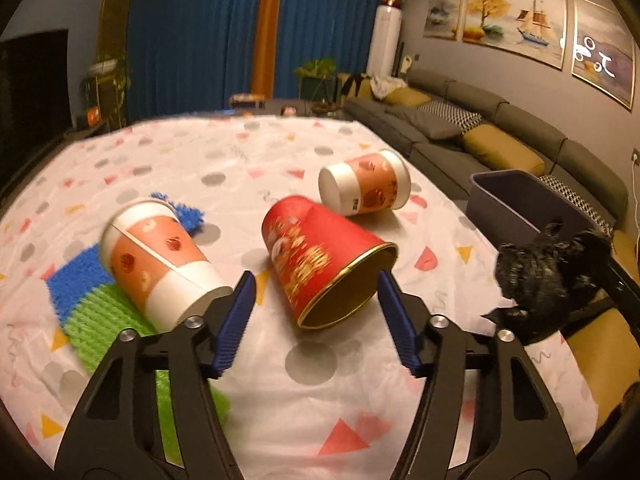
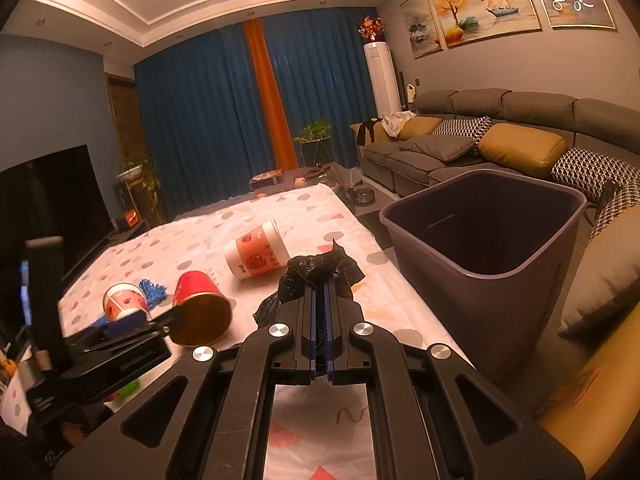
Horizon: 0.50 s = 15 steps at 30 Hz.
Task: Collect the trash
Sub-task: 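Grasp the red gold-rimmed paper cup with the left tool while the right tool holds the black bag, then carry the red cup and black bag to the grey bin and open both tools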
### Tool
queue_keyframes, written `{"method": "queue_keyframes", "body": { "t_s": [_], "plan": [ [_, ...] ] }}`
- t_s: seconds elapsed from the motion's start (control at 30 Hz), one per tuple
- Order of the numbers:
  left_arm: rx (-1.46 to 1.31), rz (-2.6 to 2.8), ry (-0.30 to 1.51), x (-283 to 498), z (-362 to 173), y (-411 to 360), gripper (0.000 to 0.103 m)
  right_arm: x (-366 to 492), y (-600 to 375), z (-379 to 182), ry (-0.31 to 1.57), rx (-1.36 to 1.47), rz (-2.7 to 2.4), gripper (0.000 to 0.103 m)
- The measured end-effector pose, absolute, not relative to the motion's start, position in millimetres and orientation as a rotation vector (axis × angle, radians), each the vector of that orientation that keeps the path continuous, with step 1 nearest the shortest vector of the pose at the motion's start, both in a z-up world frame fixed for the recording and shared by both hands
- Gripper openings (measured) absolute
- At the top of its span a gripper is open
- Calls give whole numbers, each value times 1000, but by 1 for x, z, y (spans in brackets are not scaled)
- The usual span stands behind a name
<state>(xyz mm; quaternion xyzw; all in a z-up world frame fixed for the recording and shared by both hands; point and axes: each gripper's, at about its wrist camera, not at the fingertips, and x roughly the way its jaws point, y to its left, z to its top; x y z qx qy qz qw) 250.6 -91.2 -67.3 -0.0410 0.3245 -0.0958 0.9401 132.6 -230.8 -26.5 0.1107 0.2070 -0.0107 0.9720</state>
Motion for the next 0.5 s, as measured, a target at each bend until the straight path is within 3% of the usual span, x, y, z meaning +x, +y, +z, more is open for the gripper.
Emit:
{"method": "queue_keyframes", "body": {
  "t_s": [0.13, 0.3, 0.37, 0.5],
  "plan": [
    [-79, -171, 710, 264, -74, -92, 40, 131, -232, -24, 412, 226, -20, 4],
    [-98, -172, 736, 269, -78, -89, 10, 130, -234, -23, 414, 226, -20, 4],
    [-106, -170, 731, 268, -78, -86, 3, 130, -234, -23, 413, 226, -20, 4],
    [-129, -185, 702, 261, -72, -82, 3, 128, -236, -21, 407, 228, -20, 4]
  ]
}}
